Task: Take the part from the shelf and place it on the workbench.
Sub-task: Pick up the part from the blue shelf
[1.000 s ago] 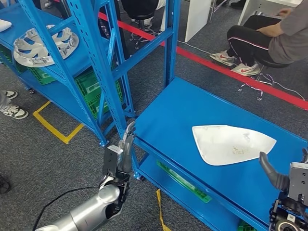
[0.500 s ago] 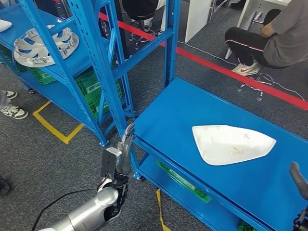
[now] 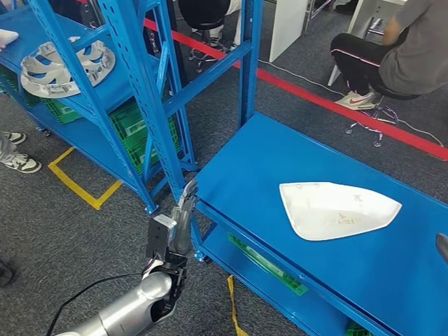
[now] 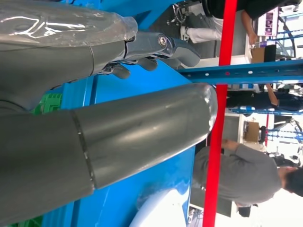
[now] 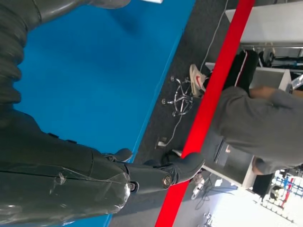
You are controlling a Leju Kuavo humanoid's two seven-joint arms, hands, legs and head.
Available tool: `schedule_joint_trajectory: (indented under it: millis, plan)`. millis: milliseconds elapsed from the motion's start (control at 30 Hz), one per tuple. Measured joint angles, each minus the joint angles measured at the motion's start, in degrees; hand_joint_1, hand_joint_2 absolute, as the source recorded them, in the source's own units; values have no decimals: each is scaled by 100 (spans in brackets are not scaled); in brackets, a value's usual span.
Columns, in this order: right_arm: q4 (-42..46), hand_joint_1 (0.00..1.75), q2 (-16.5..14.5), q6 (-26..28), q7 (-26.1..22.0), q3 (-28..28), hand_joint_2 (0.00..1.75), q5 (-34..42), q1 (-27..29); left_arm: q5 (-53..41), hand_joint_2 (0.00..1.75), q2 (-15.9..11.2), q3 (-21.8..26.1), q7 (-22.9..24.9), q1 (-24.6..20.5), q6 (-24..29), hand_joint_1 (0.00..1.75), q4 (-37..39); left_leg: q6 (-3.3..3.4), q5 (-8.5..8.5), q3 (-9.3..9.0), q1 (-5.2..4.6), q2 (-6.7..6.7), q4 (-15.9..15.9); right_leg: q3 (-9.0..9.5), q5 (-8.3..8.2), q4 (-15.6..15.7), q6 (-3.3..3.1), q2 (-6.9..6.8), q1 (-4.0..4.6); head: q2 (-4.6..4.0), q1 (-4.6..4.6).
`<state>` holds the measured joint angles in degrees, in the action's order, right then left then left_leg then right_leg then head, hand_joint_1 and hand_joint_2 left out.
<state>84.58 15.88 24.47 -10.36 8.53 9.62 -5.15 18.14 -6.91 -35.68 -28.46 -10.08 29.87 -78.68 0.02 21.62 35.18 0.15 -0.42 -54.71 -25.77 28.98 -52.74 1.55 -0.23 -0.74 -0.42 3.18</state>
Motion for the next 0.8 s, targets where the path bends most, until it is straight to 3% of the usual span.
schedule_joint_trajectory:
  millis: [567,800]
  plan:
    - [-320,0,161,-1184,-197,181,175,310,-314,2,0,5,3,-30,-51,-269,0,1,0,0,-3,1,-1,2,5,0,0,0,0,4,0,1]
    - [-395,0,180,-2128,-287,365,175,1023,-436,13,0,7,3,-90,-127,-374,0,8,0,0,-3,0,-1,2,7,0,0,0,0,4,0,0]
